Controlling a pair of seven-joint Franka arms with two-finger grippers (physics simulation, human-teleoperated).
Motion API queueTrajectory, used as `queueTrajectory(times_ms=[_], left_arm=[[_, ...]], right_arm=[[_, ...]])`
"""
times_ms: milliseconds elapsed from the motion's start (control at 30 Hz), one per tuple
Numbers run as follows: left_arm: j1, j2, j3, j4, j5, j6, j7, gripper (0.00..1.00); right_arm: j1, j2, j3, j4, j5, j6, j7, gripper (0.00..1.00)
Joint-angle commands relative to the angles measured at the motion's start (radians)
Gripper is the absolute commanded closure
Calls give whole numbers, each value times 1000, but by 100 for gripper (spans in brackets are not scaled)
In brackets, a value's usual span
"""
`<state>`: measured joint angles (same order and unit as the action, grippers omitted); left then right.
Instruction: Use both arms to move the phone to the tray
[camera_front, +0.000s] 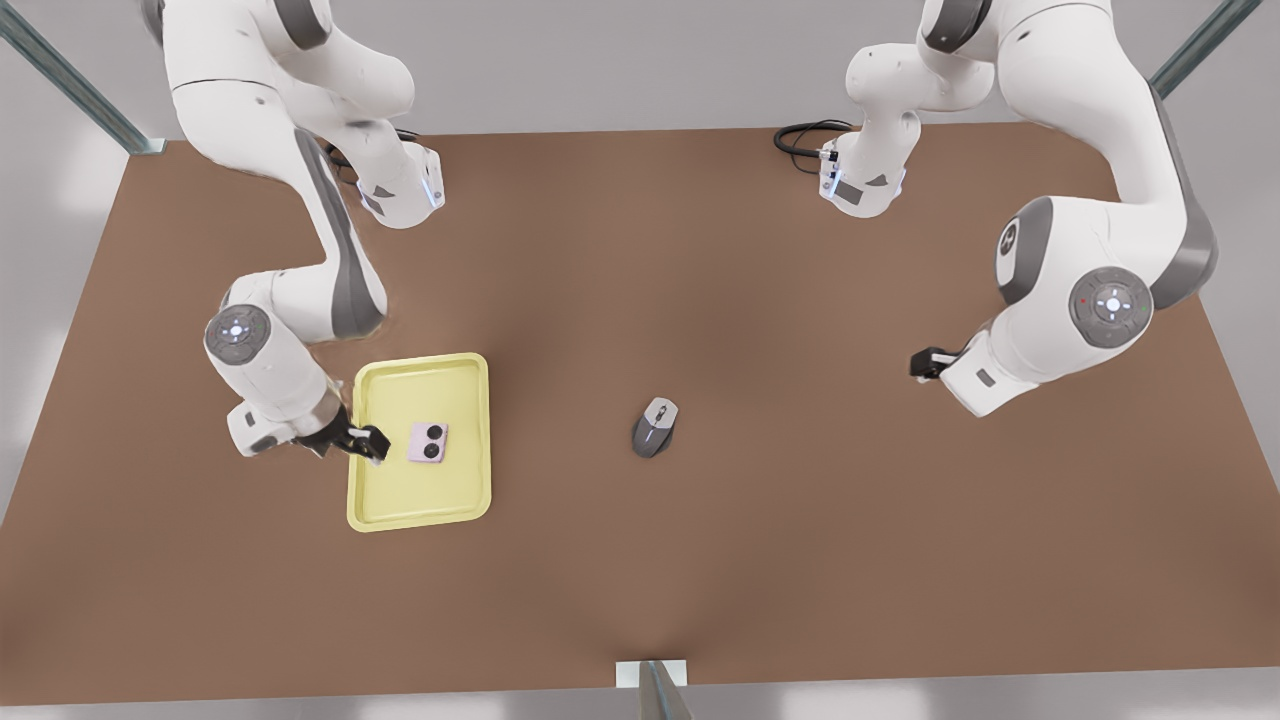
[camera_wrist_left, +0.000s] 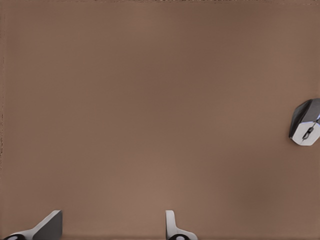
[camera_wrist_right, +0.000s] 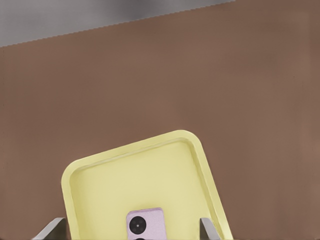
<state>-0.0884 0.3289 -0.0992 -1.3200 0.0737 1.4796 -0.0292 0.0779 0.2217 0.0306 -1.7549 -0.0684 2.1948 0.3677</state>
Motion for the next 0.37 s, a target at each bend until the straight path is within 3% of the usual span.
queueTrajectory(times_ms=[0,100,167,233,333], left_arm=[[-1,-4,6,1,0,5,-78,0],[2,-4,10,18,-2,18,-170,0],[2,-4,12,19,-2,18,-170,0],[1,-2,12,19,0,19,-170,0],[1,-2,12,19,0,19,-170,0]], right_arm=[[-6,-38,-46,170,5,-482,-297,0],[-21,-22,-123,420,35,-720,-447,0],[-59,4,-106,456,68,-725,-441,0],[-132,2,-35,449,85,-725,-438,0],[-124,2,-35,451,88,-756,-449,0]])
